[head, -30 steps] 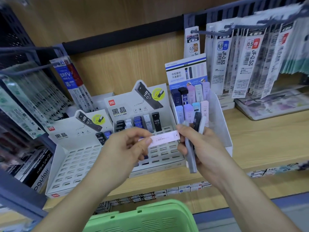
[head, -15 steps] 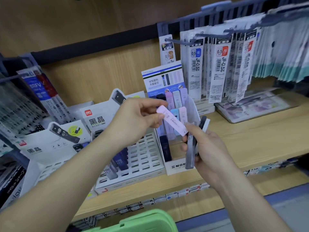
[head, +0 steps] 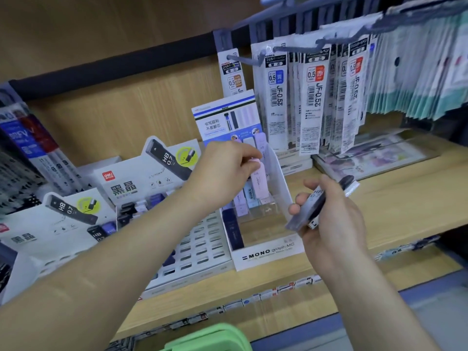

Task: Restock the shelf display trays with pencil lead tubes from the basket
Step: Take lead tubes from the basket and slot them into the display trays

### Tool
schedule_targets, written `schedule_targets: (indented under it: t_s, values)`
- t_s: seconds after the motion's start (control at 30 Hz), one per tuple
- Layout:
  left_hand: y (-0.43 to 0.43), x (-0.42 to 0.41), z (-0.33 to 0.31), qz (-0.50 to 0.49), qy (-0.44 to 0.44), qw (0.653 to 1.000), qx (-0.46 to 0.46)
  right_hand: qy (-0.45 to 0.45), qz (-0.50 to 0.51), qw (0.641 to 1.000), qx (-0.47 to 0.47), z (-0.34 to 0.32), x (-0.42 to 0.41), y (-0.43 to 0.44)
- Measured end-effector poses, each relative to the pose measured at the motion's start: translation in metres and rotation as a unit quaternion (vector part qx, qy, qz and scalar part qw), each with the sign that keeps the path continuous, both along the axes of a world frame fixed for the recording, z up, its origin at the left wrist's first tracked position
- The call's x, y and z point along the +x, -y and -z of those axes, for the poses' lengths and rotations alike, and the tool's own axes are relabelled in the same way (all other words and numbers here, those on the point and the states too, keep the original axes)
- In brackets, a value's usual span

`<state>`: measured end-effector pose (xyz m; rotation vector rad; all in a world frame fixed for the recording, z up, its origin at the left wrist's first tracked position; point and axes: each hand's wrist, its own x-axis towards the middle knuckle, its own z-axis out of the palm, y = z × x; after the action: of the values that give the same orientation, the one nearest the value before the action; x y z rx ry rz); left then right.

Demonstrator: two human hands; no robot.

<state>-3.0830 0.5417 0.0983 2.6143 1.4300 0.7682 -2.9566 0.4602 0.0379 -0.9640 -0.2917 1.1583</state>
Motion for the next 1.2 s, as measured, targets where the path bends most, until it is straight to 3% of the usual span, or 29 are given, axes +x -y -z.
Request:
schedule_targets:
  t_s: [0.2, 0.33, 0.57, 0.73, 1.03, 1.13, 1.2]
  values:
    - [0.0, 0.006, -0.004, 0.007, -0.016, 1.0, 0.003, -0.004, -0.006, 1.0, 0.007, 0.002, -0.005, -0.003]
    - [-0.002, 0.01, -0.005, 0.006, -0.042, 0.999, 0.012, -0.071, -0.015, 0.997, 0.03, 0.0, -0.006, -0.003]
    - [-0.009, 0.005, -0.005, 0.014, -0.071, 0.997, 0.008, -0.103, -0.047, 0.993, 0.015, 0.0, -0.004, -0.003]
    - [-0.013, 0.002, 0.01, 0.049, -0.113, 0.989, 0.076, -0.115, -0.056, 0.992, 0.023, 0.004, -0.005, -0.005]
    - [-0.016, 0.008, 0.014, 0.024, -0.138, 0.986, 0.092, -0.125, -0.161, 0.977, 0.064, 0.003, -0.004, -0.003]
    - [-0.007, 0.005, 0.01, 0.02, -0.019, 0.997, 0.077, -0.097, -0.224, 0.968, 0.059, 0.005, -0.005, -0.004]
    - [0.004, 0.003, 0.005, 0.031, 0.111, 0.993, -0.031, -0.067, -0.26, 0.962, 0.052, 0.006, -0.005, -0.004]
